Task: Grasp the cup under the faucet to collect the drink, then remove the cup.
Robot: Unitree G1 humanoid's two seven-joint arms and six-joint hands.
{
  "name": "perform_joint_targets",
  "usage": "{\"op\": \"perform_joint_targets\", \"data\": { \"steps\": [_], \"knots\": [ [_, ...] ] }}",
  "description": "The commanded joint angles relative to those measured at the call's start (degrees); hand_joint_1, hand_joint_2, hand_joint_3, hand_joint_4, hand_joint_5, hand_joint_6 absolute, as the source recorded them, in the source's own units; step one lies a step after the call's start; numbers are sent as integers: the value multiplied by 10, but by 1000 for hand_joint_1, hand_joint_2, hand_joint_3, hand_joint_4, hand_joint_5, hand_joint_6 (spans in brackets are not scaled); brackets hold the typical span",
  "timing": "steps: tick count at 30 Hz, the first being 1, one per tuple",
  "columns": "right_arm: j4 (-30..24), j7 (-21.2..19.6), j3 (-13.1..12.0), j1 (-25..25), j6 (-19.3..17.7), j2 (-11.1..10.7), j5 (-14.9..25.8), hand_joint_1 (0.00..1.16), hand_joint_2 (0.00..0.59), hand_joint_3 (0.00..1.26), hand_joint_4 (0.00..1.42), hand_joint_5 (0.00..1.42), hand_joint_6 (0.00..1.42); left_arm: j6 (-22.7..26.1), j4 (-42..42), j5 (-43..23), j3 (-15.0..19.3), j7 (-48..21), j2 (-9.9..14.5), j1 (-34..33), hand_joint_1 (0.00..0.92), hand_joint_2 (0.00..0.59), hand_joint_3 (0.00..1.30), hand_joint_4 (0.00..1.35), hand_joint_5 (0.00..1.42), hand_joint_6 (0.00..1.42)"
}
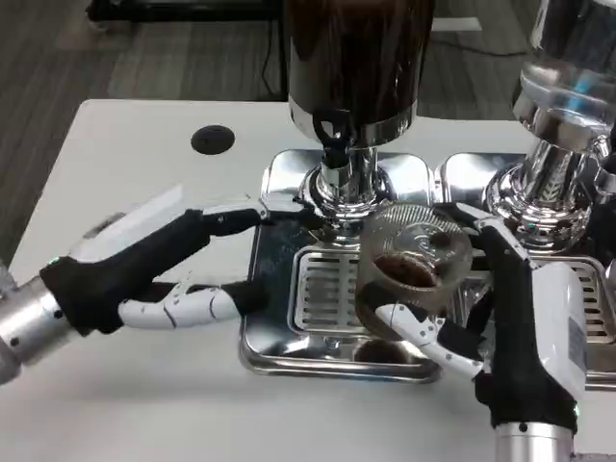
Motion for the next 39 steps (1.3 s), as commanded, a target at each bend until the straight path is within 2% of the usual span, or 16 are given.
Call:
{"op": "perform_joint_targets", "data": {
  "steps": [1, 6, 11, 15, 25, 32, 39],
  "knots": [
    [-27, 2, -2, 3, -18, -2, 1, 754, 200, 640, 688, 898, 1210, -50, 21, 43, -5, 29, 20, 7, 0, 175, 208, 101, 117, 203],
    [-30, 12, -3, 3, -19, -4, 1, 754, 204, 644, 691, 902, 1210, -85, 35, 115, -4, 80, 34, 3, 0, 162, 138, 8, 25, 147],
    [-34, 19, -5, 4, -20, -8, 2, 754, 207, 646, 704, 905, 1210, -102, 44, 177, -15, 123, 48, -1, 0, 154, 118, 0, 2, 127],
    [-52, 32, -2, 19, -21, -16, 1, 758, 209, 647, 705, 905, 1210, -116, 50, 199, -28, 150, 60, 1, 0, 151, 101, 0, 0, 126],
    [-115, 66, 7, 69, -27, -32, 3, 765, 212, 647, 705, 915, 1225, -146, 57, 202, -49, 186, 84, 18, 0, 146, 97, 0, 0, 111],
    [-159, 94, 18, 108, -33, -45, 5, 760, 209, 647, 705, 916, 1226, -161, 51, 177, -53, 197, 99, 38, 0, 145, 92, 0, 0, 107],
    [-177, 105, 23, 134, -40, -45, 6, 757, 208, 649, 705, 916, 1226, -162, 21, 129, -70, 190, 114, 71, 0, 141, 97, 0, 0, 106]
  ]
}}
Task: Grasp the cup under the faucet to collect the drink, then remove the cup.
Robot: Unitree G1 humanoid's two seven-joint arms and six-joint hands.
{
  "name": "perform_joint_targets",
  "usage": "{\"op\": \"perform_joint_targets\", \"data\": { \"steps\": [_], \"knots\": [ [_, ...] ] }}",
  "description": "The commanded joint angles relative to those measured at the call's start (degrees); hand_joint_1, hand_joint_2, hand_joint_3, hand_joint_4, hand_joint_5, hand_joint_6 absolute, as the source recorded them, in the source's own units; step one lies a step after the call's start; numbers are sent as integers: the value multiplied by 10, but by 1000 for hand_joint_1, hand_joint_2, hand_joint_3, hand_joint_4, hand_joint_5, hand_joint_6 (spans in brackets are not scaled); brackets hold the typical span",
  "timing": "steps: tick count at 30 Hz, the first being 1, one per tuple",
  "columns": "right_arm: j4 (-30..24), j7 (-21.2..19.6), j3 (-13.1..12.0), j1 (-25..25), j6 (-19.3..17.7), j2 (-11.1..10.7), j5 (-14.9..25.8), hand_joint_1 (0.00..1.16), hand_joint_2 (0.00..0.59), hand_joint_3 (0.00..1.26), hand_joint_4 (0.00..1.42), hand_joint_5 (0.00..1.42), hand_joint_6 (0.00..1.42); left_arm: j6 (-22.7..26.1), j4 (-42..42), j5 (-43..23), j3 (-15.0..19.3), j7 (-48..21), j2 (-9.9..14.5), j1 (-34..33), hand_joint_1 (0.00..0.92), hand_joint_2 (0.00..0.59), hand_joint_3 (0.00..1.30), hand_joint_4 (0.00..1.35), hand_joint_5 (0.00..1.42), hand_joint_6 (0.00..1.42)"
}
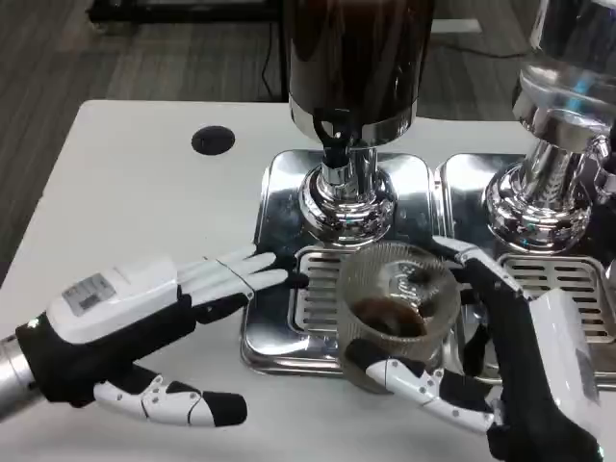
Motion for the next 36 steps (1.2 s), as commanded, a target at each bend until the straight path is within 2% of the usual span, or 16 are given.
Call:
{"op": "perform_joint_targets", "data": {
  "steps": [1, 8, 36],
  "knots": [
    [-30, 0, 6, 12, -28, 1, 6, 757, 208, 650, 705, 916, 1226, -5, -31, -43, -16, -2, 20, 30, 0, 140, 97, 0, 0, 106],
    [-35, 3, 6, 19, -30, 2, 5, 756, 208, 658, 705, 916, 1226, 4, -60, -83, -32, -11, 34, 55, 0, 143, 107, 0, 0, 116],
    [-39, 9, -6, 16, -40, 2, 13, 746, 216, 662, 715, 916, 1226, 27, -80, -111, -30, -26, 40, 75, 0, 141, 131, 0, 9, 121]
  ]
}}
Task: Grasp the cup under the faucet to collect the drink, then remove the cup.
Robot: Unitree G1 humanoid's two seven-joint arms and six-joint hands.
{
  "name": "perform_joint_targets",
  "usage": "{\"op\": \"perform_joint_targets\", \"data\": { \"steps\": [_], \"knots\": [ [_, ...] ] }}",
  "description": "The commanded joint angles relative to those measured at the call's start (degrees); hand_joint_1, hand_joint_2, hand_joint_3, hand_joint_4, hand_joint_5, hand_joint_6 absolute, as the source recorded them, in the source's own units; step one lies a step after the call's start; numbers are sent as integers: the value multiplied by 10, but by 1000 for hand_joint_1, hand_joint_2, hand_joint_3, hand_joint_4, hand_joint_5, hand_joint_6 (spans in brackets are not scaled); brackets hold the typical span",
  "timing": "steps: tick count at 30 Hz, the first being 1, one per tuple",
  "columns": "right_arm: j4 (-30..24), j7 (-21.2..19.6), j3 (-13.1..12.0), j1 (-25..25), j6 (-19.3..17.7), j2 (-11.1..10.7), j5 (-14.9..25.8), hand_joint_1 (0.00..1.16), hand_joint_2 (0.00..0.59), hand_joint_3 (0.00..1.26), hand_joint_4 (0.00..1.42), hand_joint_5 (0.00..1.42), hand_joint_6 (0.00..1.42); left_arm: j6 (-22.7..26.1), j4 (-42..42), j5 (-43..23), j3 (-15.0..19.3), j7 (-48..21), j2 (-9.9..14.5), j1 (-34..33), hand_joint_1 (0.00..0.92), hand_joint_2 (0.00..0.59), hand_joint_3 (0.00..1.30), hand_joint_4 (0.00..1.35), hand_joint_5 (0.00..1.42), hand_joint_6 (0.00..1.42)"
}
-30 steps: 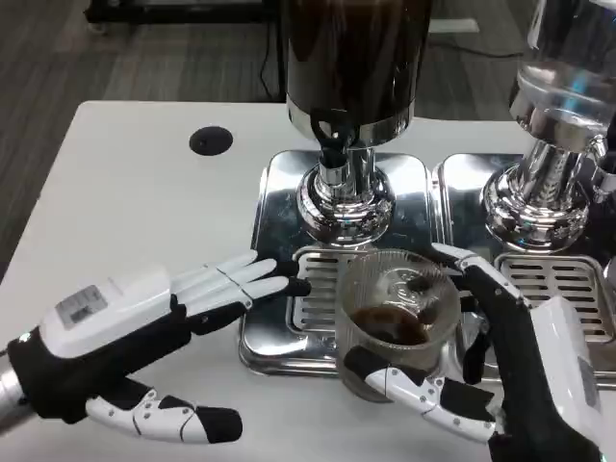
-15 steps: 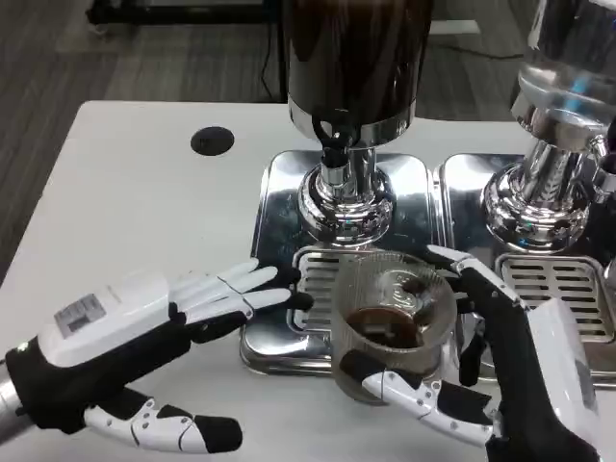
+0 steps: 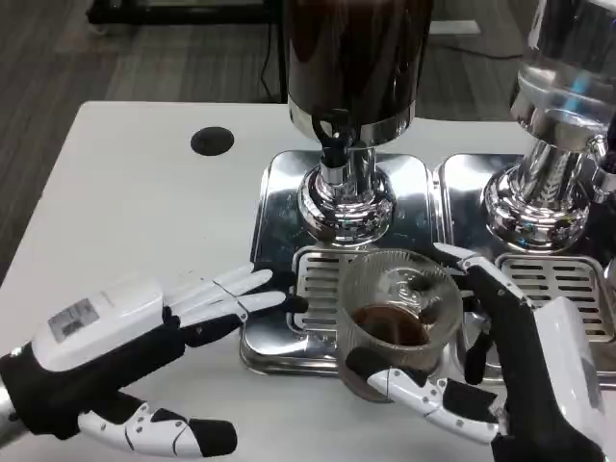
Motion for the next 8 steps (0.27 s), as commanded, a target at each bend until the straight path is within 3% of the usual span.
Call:
{"op": "perform_joint_targets", "data": {
  "steps": [1, 8],
  "knots": [
    [-23, 0, -2, -5, -26, 1, 7, 746, 216, 662, 715, 916, 1226, 7, -3, -10, -1, -9, 8, 1, 0, 141, 132, 0, 10, 121],
    [-22, 2, -4, -5, -27, 2, 9, 745, 217, 662, 715, 923, 1226, 11, -4, -18, -5, -18, 6, -2, 0, 141, 138, 0, 10, 121]
  ]
}}
